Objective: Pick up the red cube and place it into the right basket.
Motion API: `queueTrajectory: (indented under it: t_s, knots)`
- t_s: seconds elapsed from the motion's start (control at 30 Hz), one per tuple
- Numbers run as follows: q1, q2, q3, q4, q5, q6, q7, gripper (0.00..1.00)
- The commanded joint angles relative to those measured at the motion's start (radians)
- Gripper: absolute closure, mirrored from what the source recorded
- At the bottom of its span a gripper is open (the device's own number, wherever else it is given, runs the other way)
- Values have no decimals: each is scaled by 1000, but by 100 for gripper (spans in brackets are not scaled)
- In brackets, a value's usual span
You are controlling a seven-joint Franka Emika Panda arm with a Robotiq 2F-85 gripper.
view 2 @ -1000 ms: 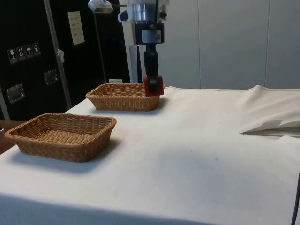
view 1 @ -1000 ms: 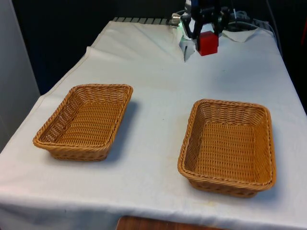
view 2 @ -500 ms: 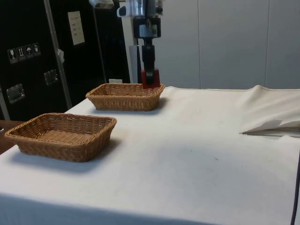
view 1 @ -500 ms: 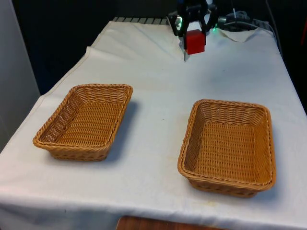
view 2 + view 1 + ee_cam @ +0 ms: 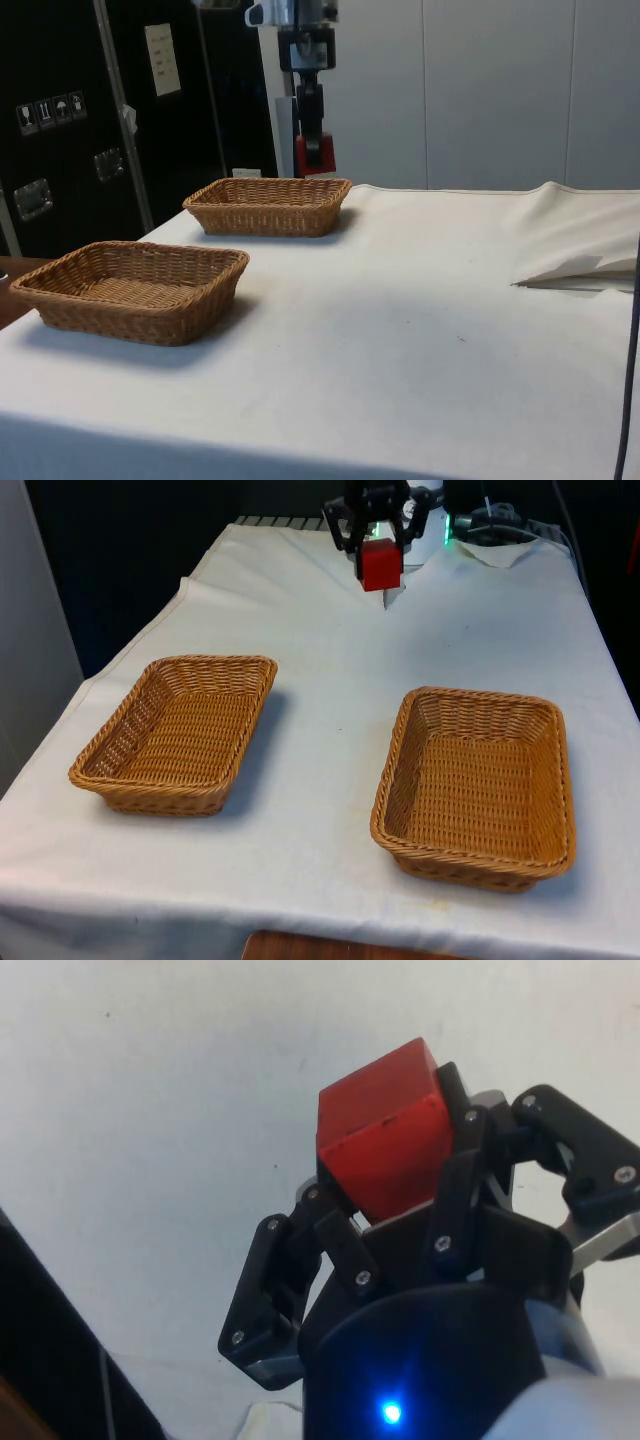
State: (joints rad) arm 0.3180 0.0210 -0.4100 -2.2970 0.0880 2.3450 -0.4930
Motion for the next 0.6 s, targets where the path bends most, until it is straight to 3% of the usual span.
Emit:
queueTrajectory:
  t_s: [0.0,0.57]
  knots:
    - [-2,7,-4,8,-16,-5,10,99]
    - [-4,91,-64,69,-11,12,-14,99]
